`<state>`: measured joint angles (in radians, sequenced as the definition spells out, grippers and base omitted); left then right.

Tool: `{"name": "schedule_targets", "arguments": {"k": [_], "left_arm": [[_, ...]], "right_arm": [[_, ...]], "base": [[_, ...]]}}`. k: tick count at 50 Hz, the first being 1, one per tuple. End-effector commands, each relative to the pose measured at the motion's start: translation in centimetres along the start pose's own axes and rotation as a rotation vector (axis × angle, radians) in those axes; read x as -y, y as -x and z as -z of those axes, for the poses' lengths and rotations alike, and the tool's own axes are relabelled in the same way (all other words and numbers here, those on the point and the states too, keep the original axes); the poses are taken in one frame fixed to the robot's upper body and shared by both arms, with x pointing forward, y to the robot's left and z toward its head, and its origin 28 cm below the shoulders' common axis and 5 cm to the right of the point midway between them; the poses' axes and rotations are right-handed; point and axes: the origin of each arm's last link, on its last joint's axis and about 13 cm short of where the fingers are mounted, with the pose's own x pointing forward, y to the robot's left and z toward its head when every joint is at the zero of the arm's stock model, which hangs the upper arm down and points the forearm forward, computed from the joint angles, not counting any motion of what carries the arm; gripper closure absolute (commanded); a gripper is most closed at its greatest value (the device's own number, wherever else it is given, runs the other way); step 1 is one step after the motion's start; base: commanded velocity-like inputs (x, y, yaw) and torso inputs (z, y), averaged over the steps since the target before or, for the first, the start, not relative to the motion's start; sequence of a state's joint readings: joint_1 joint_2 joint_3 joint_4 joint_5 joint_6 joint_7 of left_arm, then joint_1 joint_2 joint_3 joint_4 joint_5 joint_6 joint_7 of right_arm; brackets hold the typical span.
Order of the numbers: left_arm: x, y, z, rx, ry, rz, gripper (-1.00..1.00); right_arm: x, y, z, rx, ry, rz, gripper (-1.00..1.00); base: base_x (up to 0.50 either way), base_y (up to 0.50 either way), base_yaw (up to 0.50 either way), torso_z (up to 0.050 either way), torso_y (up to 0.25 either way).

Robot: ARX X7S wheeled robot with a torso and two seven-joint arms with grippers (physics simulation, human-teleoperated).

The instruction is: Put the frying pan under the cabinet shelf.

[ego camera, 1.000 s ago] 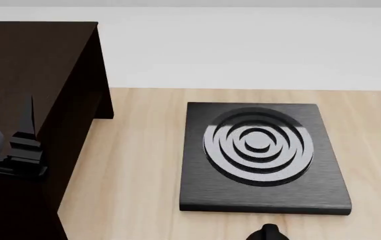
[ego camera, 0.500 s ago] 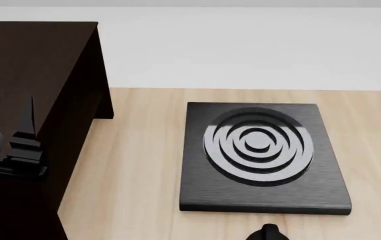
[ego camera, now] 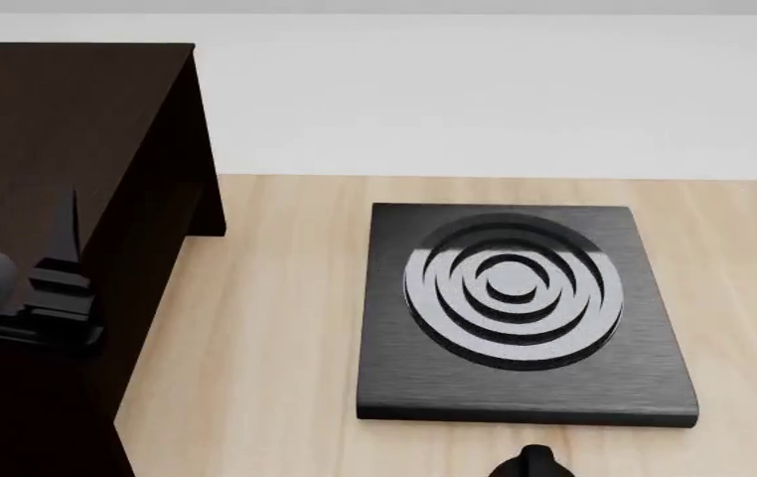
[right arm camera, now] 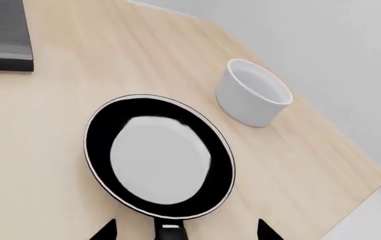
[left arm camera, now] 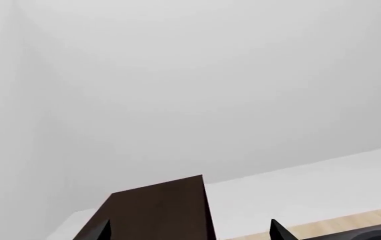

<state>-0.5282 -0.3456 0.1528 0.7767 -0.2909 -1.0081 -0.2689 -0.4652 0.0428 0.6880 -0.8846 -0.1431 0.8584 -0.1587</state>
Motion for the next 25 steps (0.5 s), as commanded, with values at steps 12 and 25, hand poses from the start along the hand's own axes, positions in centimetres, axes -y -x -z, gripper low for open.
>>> {"name": "schedule_targets", "arguments": {"k": [12,25], "left_arm": [[0.4,-0.1,0.0,0.000,-0.004,0.012,-1.00],[0.7,-0.1,-0.2,0.002,-0.010,0.015,-1.00]], "right_arm": [[-0.3,-1.4,2.5,-0.089,-0.004,-0.019,-1.00],[0.0,-2.1,3.3,-0.116,-0.023,-0.009,-1.00]], "base": [[0.00,0.00,0.00,0.000,0.000],[0.00,0.00,0.00,0.000,0.000]]}}
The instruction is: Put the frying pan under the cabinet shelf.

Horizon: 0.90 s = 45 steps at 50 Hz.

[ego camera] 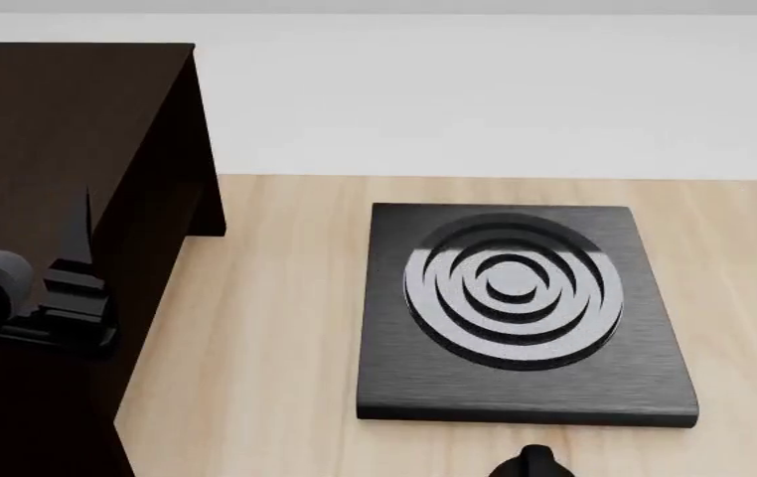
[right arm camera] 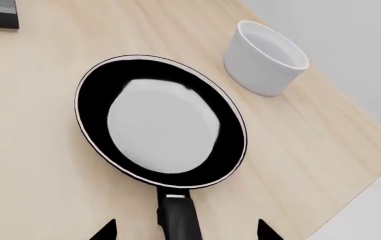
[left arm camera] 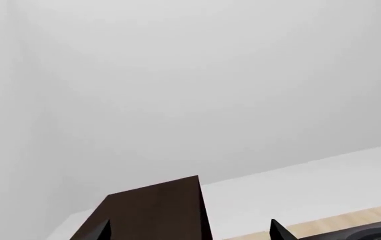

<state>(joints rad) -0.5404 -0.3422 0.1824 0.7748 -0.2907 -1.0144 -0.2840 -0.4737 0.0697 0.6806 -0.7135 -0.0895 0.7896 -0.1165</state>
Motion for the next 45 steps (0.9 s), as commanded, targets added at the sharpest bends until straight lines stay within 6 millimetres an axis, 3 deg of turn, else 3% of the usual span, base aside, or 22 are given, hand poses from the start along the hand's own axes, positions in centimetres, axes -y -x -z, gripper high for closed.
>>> {"name": "schedule_targets", "arguments": {"k": [1,28,45], "left_arm": [[0.2,0.0,-0.2,0.002,-0.004,0.003,-1.00],[0.2,0.3,-0.3,0.007,-0.010,0.011,-1.00],[0.6,0.2,-0.4,0.010,-0.011,0.016,-1.00]], "right_arm": [[0.3,-0.7,0.9,-0.030,-0.017,0.008,-1.00],[0.1,-3.1,2.2,-0.087,-0.049,-0.014,-1.00],[0.5,-3.5,2.4,-0.099,-0.055,-0.014,-1.00]], "base": [[0.00,0.00,0.00,0.000,0.000],[0.00,0.00,0.00,0.000,0.000],[0.00,0.00,0.00,0.000,0.000]]}}
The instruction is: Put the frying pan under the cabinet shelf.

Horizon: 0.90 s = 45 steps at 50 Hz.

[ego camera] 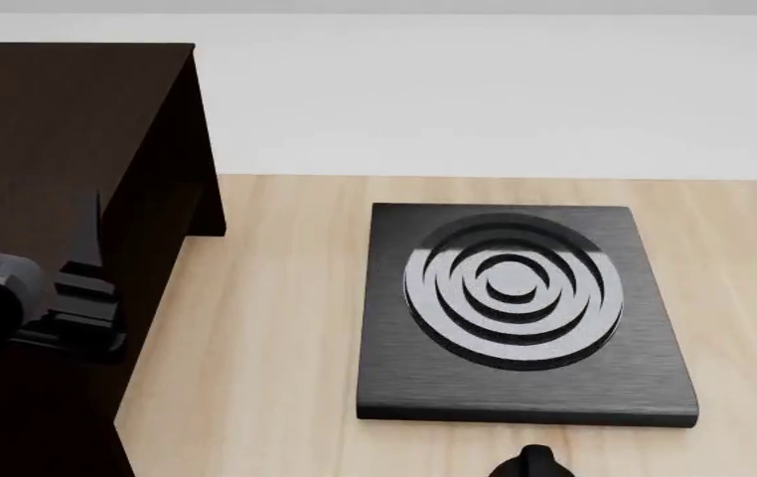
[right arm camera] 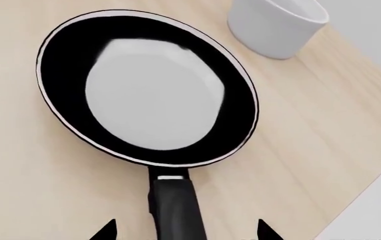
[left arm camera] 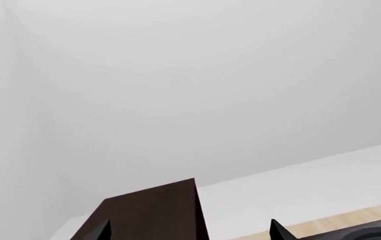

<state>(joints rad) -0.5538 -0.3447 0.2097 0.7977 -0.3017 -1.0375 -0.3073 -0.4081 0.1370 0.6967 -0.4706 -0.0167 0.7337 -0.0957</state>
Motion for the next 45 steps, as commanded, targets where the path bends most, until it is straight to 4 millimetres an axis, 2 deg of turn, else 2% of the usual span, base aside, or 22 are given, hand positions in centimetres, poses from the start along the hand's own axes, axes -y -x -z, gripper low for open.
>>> {"name": "schedule_targets", "arguments": {"k": [1,30,45], "left_arm": [[0.2,0.0,-0.1,0.003,0.000,0.004,-1.00],[0.6,-0.3,-0.3,0.003,-0.009,0.017,-1.00],[0.9,-0.4,-0.3,0.002,-0.013,0.023,-1.00]], "right_arm": [[0.2,-0.4,0.2,-0.010,-0.007,-0.004,-1.00],[0.7,-2.4,2.2,-0.072,-0.033,-0.002,-1.00],[0.2,-3.7,2.8,-0.099,-0.031,-0.016,-1.00]], "base": [[0.00,0.00,0.00,0.000,0.000],[0.00,0.00,0.00,0.000,0.000],[0.00,0.00,0.00,0.000,0.000]]}}
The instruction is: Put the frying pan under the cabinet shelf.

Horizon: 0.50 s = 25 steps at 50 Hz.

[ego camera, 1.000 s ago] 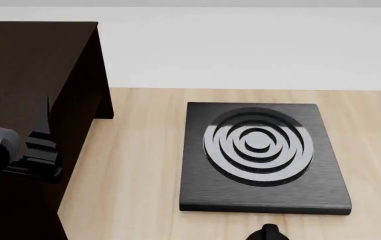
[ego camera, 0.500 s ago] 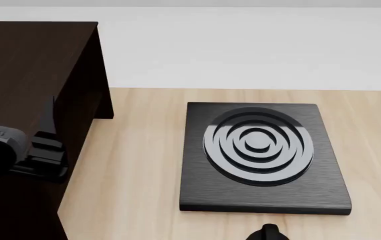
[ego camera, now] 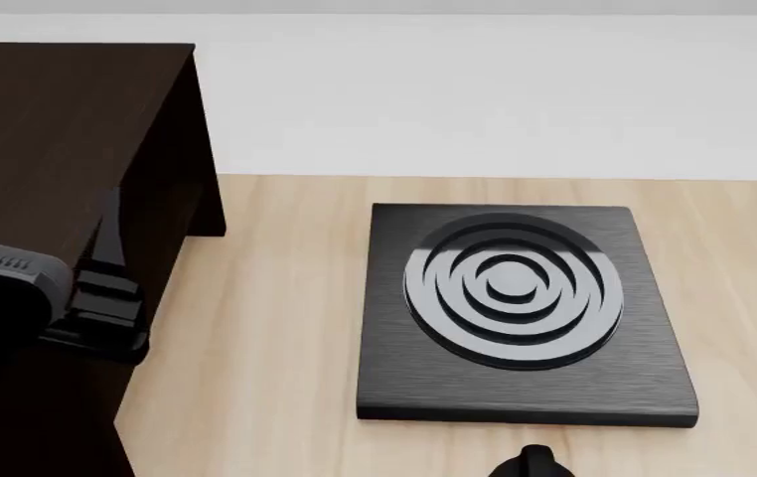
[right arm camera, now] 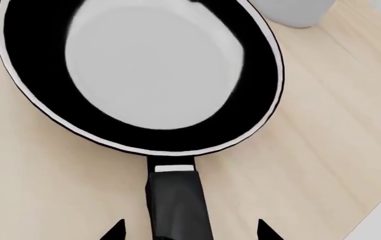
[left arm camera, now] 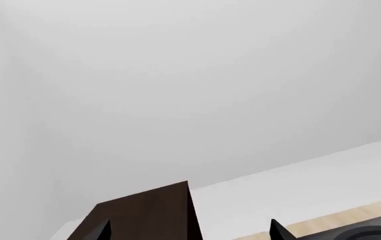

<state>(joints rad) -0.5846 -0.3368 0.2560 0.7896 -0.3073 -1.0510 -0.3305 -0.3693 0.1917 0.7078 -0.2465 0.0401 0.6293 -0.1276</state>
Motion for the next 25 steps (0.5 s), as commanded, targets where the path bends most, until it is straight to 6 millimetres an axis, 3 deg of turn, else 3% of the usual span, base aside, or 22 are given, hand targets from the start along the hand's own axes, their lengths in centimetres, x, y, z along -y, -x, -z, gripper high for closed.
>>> {"name": "schedule_targets", "arguments": {"k": [1,10,11,25], "left_arm": [[0.2,-0.1,0.0,-0.001,-0.003,0.004,-1.00],[0.2,0.0,-0.2,0.000,-0.008,0.004,-1.00],[0.2,0.0,-0.2,0.000,-0.008,0.004,-1.00],[0.0,0.1,-0.5,0.008,-0.013,0.007,-1.00]], "right_arm": [[-0.4,-1.4,0.9,-0.051,0.005,0.028,-1.00],[-0.1,-1.7,1.6,-0.070,-0.018,0.036,-1.00],[-0.1,-1.6,1.7,-0.067,-0.019,0.037,1.00],[-0.5,-1.0,0.2,-0.017,-0.007,0.020,1.00]], "base": [[0.01,0.00,0.00,0.000,0.000],[0.01,0.00,0.00,0.000,0.000],[0.01,0.00,0.00,0.000,0.000],[0.00,0.00,0.00,0.000,0.000]]}}
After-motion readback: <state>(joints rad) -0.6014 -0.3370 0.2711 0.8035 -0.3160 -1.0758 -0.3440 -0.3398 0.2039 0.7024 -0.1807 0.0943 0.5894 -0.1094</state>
